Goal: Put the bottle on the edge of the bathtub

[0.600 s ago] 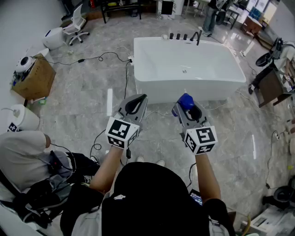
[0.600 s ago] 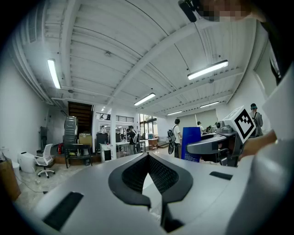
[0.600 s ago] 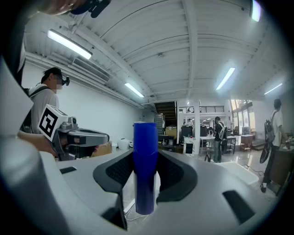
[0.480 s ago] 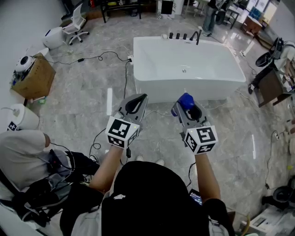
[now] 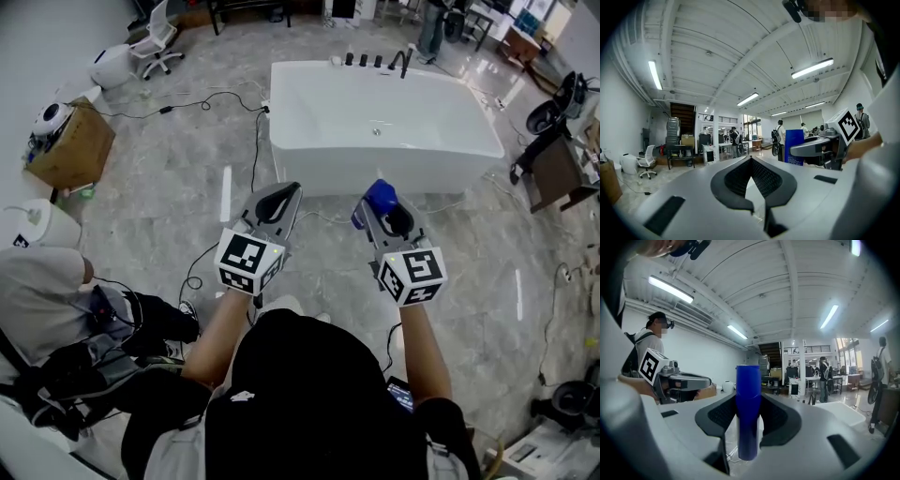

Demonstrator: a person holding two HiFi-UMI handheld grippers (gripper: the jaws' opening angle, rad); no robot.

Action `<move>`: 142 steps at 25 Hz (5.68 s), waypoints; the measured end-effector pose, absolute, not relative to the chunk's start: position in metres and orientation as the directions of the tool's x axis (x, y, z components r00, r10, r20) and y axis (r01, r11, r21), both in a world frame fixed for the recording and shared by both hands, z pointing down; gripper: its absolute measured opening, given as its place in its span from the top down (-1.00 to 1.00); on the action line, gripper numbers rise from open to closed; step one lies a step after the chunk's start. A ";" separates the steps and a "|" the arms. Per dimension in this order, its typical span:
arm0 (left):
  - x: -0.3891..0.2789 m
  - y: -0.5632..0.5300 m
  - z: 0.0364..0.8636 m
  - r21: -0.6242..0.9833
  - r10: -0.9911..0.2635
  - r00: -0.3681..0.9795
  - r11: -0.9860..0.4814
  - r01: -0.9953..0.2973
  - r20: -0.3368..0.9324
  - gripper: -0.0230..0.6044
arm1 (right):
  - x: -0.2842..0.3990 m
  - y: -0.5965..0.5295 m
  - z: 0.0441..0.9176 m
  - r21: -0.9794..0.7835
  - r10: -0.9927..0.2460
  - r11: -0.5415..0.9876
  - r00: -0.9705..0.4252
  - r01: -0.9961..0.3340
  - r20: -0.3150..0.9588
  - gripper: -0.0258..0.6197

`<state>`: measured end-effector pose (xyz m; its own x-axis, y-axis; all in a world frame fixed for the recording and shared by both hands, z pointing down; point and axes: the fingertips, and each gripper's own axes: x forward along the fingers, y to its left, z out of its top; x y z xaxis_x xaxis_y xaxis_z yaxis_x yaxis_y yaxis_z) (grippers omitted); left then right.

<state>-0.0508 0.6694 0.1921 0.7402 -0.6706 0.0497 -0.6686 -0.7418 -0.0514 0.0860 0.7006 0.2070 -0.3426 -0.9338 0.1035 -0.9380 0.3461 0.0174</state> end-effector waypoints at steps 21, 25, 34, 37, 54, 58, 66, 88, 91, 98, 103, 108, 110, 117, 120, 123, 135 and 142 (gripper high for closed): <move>0.009 0.573 0.211 -0.065 -0.652 0.756 -0.758 -0.649 0.057 0.89 | 0.134 0.601 0.230 0.010 -0.931 0.351 -0.348 -0.936 0.111 0.43; 0.016 0.512 0.215 -0.054 -0.646 0.761 -0.763 -0.644 0.058 0.89 | 0.137 0.542 0.236 -0.005 -0.929 0.352 -0.350 -0.936 0.123 0.43; 0.013 0.357 0.214 -0.036 -0.648 0.757 -0.761 -0.648 0.087 0.89 | 0.135 0.388 0.241 -0.032 -0.921 0.354 -0.355 -0.935 0.163 0.43; 0.005 0.306 0.211 -0.030 -0.648 0.756 -0.760 -0.649 0.089 0.89 | 0.127 0.336 0.237 -0.032 -0.920 0.354 -0.354 -0.935 0.165 0.43; -0.042 0.129 0.236 0.054 -0.663 0.741 -0.741 -0.670 0.106 0.89 | 0.092 0.159 0.251 -0.014 -0.909 0.364 -0.359 -0.931 0.213 0.43; -0.051 0.114 0.242 0.068 -0.676 0.729 -0.727 -0.684 0.109 0.89 | 0.083 0.140 0.256 -0.008 -0.897 0.385 -0.377 -0.923 0.230 0.43; -0.046 0.082 0.247 0.069 -0.700 0.703 -0.701 -0.710 0.122 0.89 | 0.084 0.104 0.258 -0.008 -0.875 0.437 -0.427 -0.899 0.229 0.43; 0.025 -0.056 0.290 0.087 -0.803 0.554 -0.549 -0.831 0.220 0.89 | 0.163 -0.054 0.309 -0.085 -0.757 0.578 -0.572 -0.812 0.315 0.43; 0.022 -0.065 0.295 0.090 -0.827 0.513 -0.506 -0.858 0.232 0.89 | 0.162 -0.066 0.316 -0.096 -0.729 0.610 -0.604 -0.787 0.323 0.43; 0.003 -0.071 0.305 0.092 -0.867 0.429 -0.420 -0.903 0.252 0.89 | 0.143 -0.083 0.335 -0.123 -0.659 0.675 -0.669 -0.728 0.344 0.43; -0.012 -0.074 0.320 0.105 -0.875 0.396 -0.382 -0.918 0.280 0.89 | 0.128 -0.093 0.351 -0.140 -0.624 0.696 -0.690 -0.704 0.366 0.43; -0.033 -0.087 0.329 0.119 -0.872 0.396 -0.378 -0.918 0.288 0.89 | 0.108 -0.105 0.358 -0.144 -0.627 0.689 -0.683 -0.711 0.375 0.43; -0.040 -0.094 0.333 0.129 -0.866 0.408 -0.387 -0.913 0.290 0.89 | 0.101 -0.109 0.361 -0.146 -0.633 0.679 -0.674 -0.720 0.381 0.43; -0.063 -0.131 0.343 0.148 -0.822 0.492 -0.470 -0.870 0.285 0.89 | 0.076 -0.137 0.373 -0.142 -0.699 0.603 -0.606 -0.785 0.379 0.43; -0.068 -0.153 0.356 0.160 -0.796 0.525 -0.501 -0.851 0.302 0.89 | 0.067 -0.156 0.381 -0.149 -0.718 0.575 -0.583 -0.805 0.381 0.43; -0.067 -0.174 0.372 0.170 -0.762 0.561 -0.537 -0.826 0.324 0.89 | 0.059 -0.174 0.394 -0.153 -0.728 0.548 -0.560 -0.822 0.396 0.43; -0.040 -0.258 0.472 0.235 -0.673 0.629 -0.588 -0.774 0.389 0.89 | 0.067 -0.264 0.493 -0.161 -0.719 0.488 -0.500 -0.858 0.483 0.43; -0.035 -0.288 0.526 0.235 -0.651 0.637 -0.600 -0.765 0.413 0.89 | 0.070 -0.294 0.544 -0.162 -0.700 0.478 -0.486 -0.863 0.523 0.43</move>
